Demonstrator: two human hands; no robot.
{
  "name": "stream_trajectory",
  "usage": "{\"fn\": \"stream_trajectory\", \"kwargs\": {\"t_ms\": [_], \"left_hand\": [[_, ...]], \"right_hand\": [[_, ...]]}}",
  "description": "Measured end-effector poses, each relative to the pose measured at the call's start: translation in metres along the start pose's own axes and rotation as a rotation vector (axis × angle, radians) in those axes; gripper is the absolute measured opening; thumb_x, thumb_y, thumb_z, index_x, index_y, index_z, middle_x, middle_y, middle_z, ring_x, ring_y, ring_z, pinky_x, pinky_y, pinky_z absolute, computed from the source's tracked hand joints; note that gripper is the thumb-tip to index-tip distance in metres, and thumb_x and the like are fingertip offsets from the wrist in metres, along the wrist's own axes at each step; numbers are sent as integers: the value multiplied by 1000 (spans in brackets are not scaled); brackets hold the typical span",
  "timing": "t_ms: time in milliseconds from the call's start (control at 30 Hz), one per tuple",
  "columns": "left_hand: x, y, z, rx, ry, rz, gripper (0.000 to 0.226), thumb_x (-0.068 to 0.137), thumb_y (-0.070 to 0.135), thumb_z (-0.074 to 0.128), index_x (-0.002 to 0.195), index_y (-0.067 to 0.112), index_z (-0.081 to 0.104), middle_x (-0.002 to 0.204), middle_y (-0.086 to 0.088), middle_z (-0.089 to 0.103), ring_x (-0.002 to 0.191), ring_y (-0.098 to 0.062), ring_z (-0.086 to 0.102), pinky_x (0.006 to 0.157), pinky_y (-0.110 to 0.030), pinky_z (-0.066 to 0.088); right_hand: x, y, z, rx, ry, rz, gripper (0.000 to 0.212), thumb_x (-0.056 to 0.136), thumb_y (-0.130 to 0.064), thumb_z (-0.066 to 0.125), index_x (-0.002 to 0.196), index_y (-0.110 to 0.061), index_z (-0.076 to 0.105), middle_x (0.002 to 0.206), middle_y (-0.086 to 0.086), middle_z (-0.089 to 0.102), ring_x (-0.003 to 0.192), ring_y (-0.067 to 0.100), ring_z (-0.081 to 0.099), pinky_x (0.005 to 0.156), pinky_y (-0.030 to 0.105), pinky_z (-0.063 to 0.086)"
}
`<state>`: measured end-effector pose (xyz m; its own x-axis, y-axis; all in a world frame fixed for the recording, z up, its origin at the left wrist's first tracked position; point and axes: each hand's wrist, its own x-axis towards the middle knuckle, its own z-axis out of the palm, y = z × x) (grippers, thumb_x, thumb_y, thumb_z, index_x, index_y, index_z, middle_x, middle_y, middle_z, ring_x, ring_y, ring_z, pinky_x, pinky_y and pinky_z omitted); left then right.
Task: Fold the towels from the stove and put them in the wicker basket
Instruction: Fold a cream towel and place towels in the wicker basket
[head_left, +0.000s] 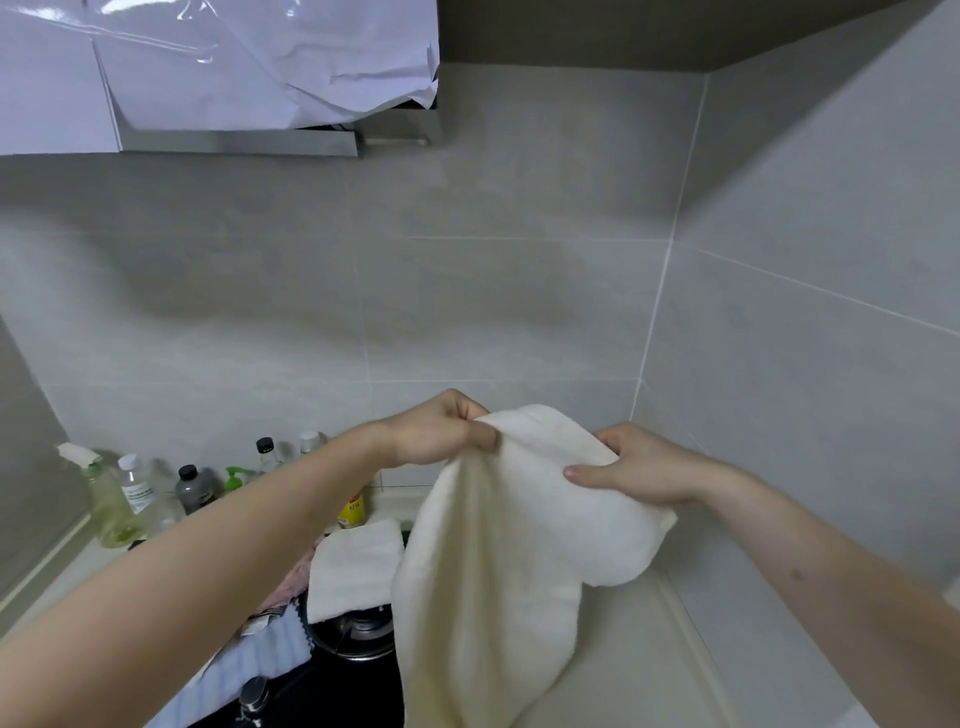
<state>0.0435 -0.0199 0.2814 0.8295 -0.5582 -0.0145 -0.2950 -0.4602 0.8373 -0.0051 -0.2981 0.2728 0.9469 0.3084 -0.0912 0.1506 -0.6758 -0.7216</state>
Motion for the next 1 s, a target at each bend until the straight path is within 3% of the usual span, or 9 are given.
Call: {"fn": "stream_trajectory", "kwargs": {"t_ms": [167,267,367,467,567,700,800,933,1000], "left_hand": [[-8,-12,-16,108,79,114,43,79,5,67,65,21,30,63,7,27,54,-10,23,50,-27,20],[-15,-24,-23,296,96,36,26,87,7,70,85,20,48,72,8,51,50,-4,38,49,-21,34],[-18,-29,-29,433,23,-118,26,92,42,73,105,25,58,91,6,65,71,-6,59,58,-19,43],[-12,-23,-36,199,-6,-176,44,90,61,68,80,18,63,75,7,65,64,-8,60,60,-21,47],[10,-22,-41,90,60,-171,46,99,42,62,58,24,52,61,13,48,57,-6,46,62,-23,37],[49,-14,-48,223,100,-182,34,102,34,57,72,17,53,73,5,51,70,-15,48,67,-30,36],[79,5,-61,366,228,-125,27,102,33,58,95,7,62,85,-1,59,79,-19,55,67,-30,40],[115,46,-89,439,521,-44,18,99,33,64,89,18,58,85,-2,60,83,-26,58,65,-30,38],[126,71,-103,429,645,-3,14,97,32,66,94,20,59,95,-4,62,87,-25,56,70,-28,37]], "right_hand": [[13,24,2,-149,89,-6,35,103,-43,50,102,-14,70,99,3,76,94,20,72,79,32,50],[17,30,-3,-141,222,-23,36,106,-34,47,92,-6,64,81,1,64,75,15,58,67,29,40],[23,33,-13,-116,251,-31,35,103,-32,54,84,-4,62,71,-2,54,65,11,48,63,31,35],[35,39,-28,-144,213,-10,38,100,-40,57,86,-6,66,71,-4,57,64,10,51,64,32,38],[48,43,-45,-237,192,51,38,101,-41,54,92,-7,69,76,0,63,64,14,55,61,30,41],[65,40,-72,-424,258,122,34,103,-32,52,71,-21,58,86,2,64,84,20,59,69,27,38],[81,33,-103,-485,369,149,32,101,-33,55,72,-21,60,86,3,64,91,26,65,72,29,41],[96,4,-151,-501,582,120,28,98,-37,58,87,-16,73,96,11,74,95,32,68,78,33,51],[101,-13,-174,-486,688,83,33,98,-36,58,72,-17,65,90,13,72,92,35,68,71,32,45]]}}
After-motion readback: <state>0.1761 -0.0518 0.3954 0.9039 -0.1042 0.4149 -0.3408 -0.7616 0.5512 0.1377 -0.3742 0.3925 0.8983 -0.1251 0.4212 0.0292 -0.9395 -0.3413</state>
